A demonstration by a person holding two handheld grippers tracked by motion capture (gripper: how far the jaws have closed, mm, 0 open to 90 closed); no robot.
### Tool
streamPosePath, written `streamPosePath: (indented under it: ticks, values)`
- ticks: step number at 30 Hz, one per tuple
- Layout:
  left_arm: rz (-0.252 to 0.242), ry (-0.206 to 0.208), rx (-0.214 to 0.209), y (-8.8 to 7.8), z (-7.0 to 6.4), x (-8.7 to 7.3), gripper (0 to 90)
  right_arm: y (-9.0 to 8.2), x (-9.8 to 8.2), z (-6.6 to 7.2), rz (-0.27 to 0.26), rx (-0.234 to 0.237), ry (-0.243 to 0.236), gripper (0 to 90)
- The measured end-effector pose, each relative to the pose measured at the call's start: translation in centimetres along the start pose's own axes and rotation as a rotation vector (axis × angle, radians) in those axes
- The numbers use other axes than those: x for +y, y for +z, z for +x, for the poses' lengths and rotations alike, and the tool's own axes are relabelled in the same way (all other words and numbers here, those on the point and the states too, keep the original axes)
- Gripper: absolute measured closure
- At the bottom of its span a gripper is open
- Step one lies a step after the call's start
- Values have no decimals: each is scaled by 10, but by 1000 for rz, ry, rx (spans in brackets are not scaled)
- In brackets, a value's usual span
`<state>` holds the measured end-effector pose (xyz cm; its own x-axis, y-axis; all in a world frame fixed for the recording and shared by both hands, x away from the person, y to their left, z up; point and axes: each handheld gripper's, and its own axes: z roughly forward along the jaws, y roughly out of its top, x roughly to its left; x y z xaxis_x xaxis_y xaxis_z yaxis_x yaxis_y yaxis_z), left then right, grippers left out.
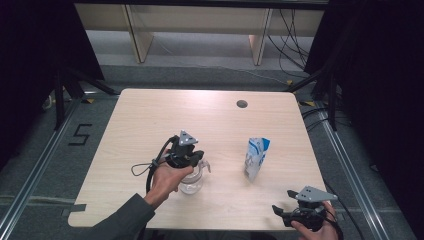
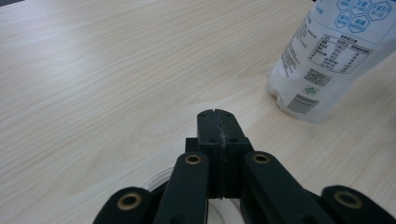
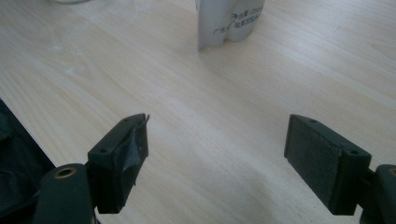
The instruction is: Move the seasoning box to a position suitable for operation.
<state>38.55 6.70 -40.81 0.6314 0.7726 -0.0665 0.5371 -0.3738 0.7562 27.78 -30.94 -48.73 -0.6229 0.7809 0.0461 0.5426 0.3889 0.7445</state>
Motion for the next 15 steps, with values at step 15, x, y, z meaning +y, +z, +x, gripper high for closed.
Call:
streamPosePath:
  ticks: [15]
  values:
    - [44,7,-8,15,-2,5,894,-1,0,-1,3,4,-3,225]
